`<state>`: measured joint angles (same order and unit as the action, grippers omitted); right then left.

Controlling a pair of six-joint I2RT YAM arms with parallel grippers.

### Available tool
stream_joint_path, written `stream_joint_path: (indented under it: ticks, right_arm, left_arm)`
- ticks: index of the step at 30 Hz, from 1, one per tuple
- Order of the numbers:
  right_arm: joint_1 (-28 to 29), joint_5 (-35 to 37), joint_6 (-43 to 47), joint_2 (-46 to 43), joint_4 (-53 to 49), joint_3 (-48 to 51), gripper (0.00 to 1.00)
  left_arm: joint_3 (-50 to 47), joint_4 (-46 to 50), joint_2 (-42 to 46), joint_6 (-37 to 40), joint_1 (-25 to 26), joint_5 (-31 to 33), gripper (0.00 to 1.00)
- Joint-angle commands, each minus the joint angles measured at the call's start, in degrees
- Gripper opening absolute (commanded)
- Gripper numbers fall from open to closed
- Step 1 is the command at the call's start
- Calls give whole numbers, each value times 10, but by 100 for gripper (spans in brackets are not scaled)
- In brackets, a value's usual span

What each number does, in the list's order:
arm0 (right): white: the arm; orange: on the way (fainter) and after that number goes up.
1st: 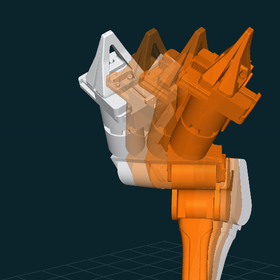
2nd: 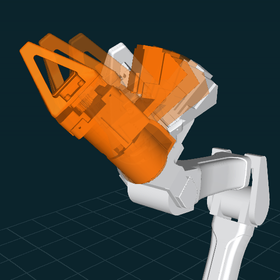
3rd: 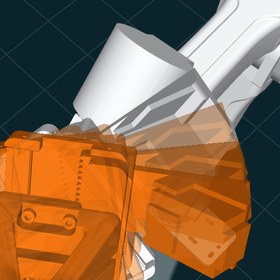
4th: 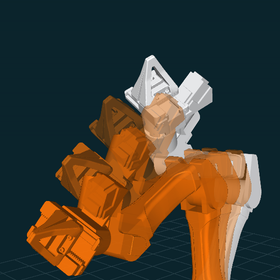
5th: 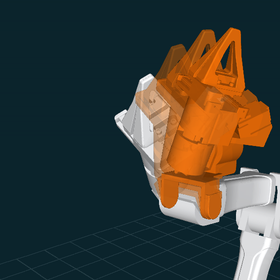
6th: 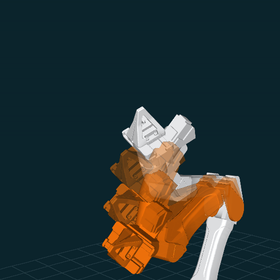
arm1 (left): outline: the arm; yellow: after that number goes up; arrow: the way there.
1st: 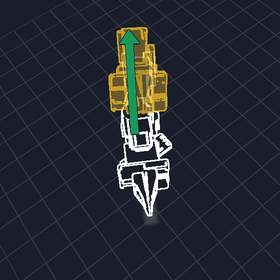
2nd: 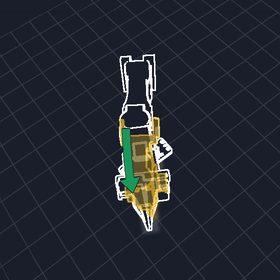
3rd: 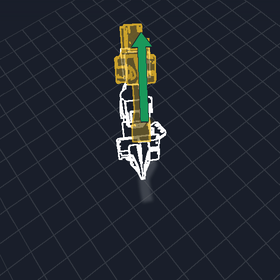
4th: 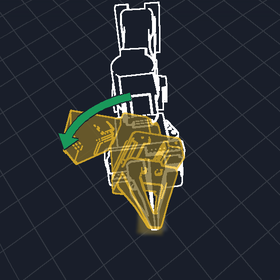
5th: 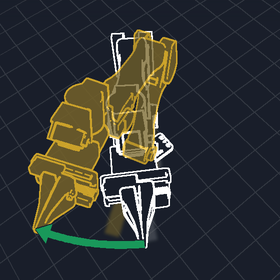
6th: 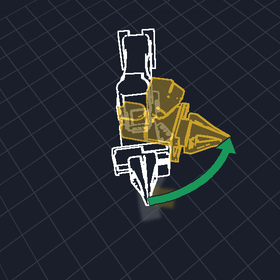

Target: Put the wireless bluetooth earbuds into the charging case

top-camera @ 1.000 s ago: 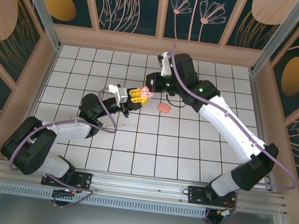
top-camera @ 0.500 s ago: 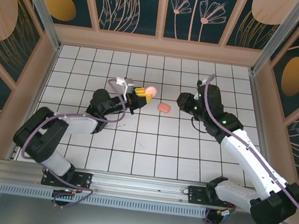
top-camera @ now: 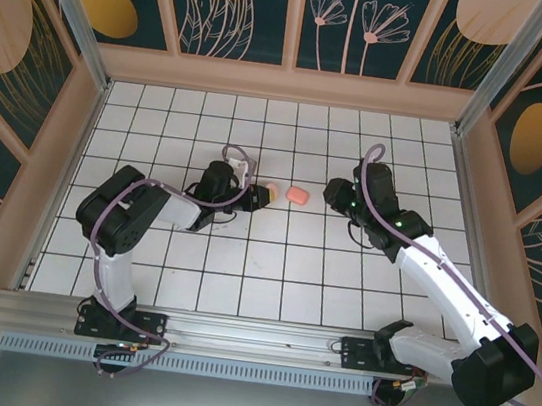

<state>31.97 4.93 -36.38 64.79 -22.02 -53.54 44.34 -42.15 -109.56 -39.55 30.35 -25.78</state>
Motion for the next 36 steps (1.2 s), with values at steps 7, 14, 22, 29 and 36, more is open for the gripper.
stream_joint_path:
  ticks: [7, 14, 22, 29, 36]
  right_arm:
    - [-35, -4, 28, -1, -18, -41, 45]
    - [-83, -2, 54, -12, -29, -49, 85]
    - [-157, 205, 150, -44, 127, 43, 99]
    - [-263, 195, 277, -42, 498, 293, 99]
    - [-298, 132, 323, 105, 770, 396, 99]
  left_arm:
    - [45, 120, -23, 14, -2, 43, 57]
    - [54, 228, 86, 69, -28, 100, 99]
    - [-51, 194, 366, 262, -41, 328, 99]
    - [-270, -35, 517, 402, -169, 456, 99]
    - [-344, -305, 309, 423, -214, 417, 99]
